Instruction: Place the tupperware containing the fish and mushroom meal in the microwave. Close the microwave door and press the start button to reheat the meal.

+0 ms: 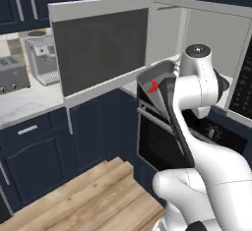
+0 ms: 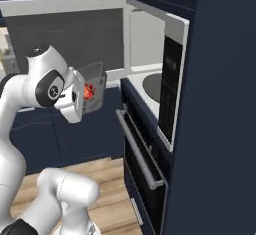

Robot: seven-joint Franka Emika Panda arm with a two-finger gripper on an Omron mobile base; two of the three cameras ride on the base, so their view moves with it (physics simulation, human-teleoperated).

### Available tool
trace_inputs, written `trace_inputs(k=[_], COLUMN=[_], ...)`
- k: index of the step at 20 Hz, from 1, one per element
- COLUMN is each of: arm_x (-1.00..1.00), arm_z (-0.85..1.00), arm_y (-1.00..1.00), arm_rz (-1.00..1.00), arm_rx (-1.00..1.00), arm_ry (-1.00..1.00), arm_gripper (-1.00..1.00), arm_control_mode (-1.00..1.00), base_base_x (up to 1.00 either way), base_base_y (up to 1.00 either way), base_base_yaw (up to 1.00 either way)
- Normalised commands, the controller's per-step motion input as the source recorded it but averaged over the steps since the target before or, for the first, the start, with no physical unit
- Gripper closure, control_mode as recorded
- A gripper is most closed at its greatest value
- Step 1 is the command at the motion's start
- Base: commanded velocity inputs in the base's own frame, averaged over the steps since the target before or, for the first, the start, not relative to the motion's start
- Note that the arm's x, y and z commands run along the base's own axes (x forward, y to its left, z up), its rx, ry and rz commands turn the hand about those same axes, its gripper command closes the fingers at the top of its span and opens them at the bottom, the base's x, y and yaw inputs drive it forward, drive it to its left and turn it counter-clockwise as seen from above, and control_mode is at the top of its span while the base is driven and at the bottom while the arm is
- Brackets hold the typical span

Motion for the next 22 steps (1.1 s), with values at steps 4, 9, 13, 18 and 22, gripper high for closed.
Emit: trace_inputs(k=[4,9,13,18,22], arm_x=[0.00,0.00,0.00,0.00,0.00], arm_z=[0.00,0.00,0.00,0.00,0.00], arm_y=[0.00,0.00,0.00,0.00,0.00], arm_rz=[0.00,0.00,0.00,0.00,0.00], arm_rx=[0.00,0.00,0.00,0.00,0.00], arm_ry=[0.00,0.00,0.00,0.00,0.00], arm_gripper=[1.00,1.00,1.00,1.00,1.00], arm_control_mode=[1.00,1.00,1.00,1.00,1.00], base_base_x=[0.00,0.06,0.22,0.32,0.32], base_base_y=[0.93,0.72,0.47,0.37,0.34], base_base_yaw=[-0.40,-0.40,-0.46,-0.48,-0.45])
